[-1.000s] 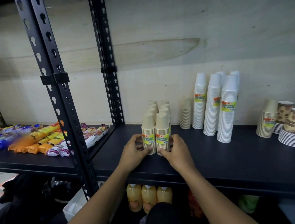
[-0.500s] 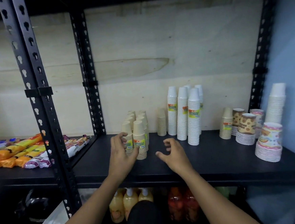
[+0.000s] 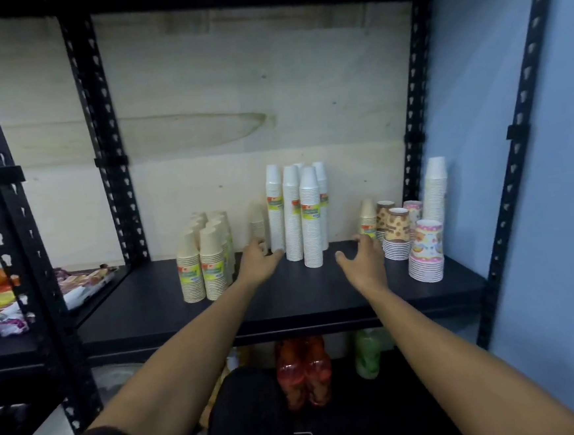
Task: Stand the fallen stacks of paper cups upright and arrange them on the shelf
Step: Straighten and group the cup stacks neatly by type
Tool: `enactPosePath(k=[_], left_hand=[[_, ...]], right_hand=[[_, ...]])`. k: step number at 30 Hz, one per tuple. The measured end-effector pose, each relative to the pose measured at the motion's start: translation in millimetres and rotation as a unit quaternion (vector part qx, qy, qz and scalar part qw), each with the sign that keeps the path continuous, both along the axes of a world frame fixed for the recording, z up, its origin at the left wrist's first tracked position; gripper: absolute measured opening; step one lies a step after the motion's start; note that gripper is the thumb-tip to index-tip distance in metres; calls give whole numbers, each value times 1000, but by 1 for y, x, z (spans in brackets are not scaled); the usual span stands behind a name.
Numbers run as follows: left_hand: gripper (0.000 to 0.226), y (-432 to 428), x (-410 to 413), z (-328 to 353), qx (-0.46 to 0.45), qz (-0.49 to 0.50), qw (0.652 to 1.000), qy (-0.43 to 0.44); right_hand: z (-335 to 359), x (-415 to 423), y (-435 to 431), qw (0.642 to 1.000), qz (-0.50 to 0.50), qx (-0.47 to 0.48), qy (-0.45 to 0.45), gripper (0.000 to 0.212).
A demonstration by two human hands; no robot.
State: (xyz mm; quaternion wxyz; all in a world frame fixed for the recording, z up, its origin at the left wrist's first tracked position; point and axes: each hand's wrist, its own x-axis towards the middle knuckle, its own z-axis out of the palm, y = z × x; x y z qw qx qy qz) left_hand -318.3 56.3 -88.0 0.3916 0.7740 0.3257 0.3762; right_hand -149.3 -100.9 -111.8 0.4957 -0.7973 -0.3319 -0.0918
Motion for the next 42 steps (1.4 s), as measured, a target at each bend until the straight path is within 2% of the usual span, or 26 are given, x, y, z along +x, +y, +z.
enactPosePath(k=[4, 8, 10, 20, 24, 29, 35, 42], left_hand=[[73, 29, 26, -8, -35, 27, 999, 14], [82, 61, 50, -14, -56, 47, 997, 28], [81, 75, 62, -17, -58, 54, 997, 27], [88, 128, 99, -39, -40, 121, 992, -23], [91, 143, 107, -45, -50, 147, 987, -49], [79, 156, 111, -53, -69, 164, 982, -58], [70, 173, 116, -57, -54, 170, 983, -50], [61, 167, 115, -56, -39, 173, 982, -58]], right_hand=[[2, 44, 4, 999, -25, -11, 27, 68], [0, 76, 23, 996, 50, -50, 60, 95], [-6, 89, 37, 995, 50, -41, 72, 97], [-30, 125, 79, 994, -74, 48, 67, 88], [-28, 138, 88, 993, -81, 62, 56, 83], [-29, 150, 96, 992, -81, 46, 80, 82], [-30, 156, 97, 990, -91, 58, 93, 63], [-29, 154, 94, 992, -77, 73, 70, 59]])
